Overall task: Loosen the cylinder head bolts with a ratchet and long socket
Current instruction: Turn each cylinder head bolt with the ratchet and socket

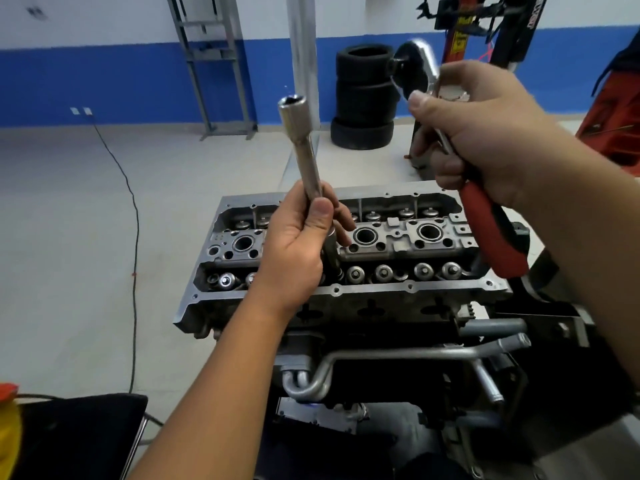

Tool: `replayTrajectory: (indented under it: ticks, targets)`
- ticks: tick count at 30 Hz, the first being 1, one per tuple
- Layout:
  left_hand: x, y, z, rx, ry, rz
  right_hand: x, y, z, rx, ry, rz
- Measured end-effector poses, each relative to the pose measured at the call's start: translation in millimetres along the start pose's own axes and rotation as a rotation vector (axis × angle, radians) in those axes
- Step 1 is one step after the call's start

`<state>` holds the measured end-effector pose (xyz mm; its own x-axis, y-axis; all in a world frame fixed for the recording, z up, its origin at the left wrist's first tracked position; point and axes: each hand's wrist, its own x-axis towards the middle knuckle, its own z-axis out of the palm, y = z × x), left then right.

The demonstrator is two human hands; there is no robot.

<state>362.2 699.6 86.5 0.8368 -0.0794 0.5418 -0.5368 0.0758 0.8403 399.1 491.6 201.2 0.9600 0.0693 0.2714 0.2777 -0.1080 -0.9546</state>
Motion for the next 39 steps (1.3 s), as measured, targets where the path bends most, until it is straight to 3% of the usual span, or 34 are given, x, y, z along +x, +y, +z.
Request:
replayTrajectory:
  ticks: [5,14,19,26,39]
  targets:
    - [1,3,-11,0.050,-0.069,-0.066,-9,-21,6,-0.001,-0.085,-0.065]
    - [-5,4,-10,0.192,0.002,-0.046,-27,-54,24,-0.260,-0.156,-0.275]
    - [-6,8,-8,0.155,0.015,-0.098,-39,-68,26,-0.654,-0.152,-0.490]
    - [-6,7,-6,0.149,0.001,-0.105,-47,-93,25,-0.936,-0.275,-0.415]
    - [-8,2,-4,0.145,-0.058,-0.064,-48,-119,13,-1.002,-0.423,-0.342]
